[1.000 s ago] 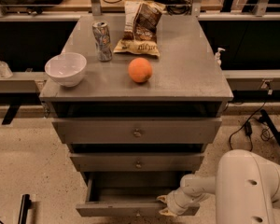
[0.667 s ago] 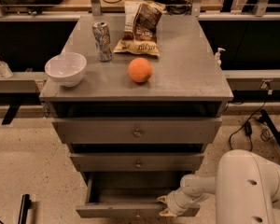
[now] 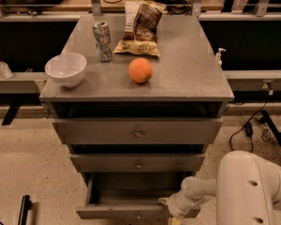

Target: Open bottom drawer

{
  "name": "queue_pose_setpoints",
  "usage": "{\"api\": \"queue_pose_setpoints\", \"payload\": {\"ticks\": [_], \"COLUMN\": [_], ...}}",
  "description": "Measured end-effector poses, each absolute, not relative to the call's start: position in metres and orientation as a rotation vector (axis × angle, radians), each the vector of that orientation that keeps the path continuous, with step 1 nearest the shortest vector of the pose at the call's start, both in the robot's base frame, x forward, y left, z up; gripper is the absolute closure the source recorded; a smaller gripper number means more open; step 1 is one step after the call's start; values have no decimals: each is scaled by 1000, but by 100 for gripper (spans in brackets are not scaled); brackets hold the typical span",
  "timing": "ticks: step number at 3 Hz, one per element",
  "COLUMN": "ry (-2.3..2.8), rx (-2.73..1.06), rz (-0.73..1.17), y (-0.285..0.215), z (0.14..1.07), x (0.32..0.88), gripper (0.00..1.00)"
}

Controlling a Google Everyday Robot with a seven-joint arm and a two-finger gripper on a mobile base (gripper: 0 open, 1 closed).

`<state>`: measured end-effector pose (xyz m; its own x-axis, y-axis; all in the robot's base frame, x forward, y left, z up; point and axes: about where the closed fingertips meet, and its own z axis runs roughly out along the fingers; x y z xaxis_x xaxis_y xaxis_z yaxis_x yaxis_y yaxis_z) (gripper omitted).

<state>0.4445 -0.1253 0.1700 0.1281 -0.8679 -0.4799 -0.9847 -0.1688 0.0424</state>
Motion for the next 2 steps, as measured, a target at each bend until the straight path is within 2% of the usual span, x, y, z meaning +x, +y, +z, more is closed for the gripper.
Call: {"api": "queue_pose_setpoints", "payload": {"ticks": [2], "ry": [1797], "rx": [-2135], "rz": [557], "y": [-123], "z": [180], "x": [444], "gripper": [0]}}
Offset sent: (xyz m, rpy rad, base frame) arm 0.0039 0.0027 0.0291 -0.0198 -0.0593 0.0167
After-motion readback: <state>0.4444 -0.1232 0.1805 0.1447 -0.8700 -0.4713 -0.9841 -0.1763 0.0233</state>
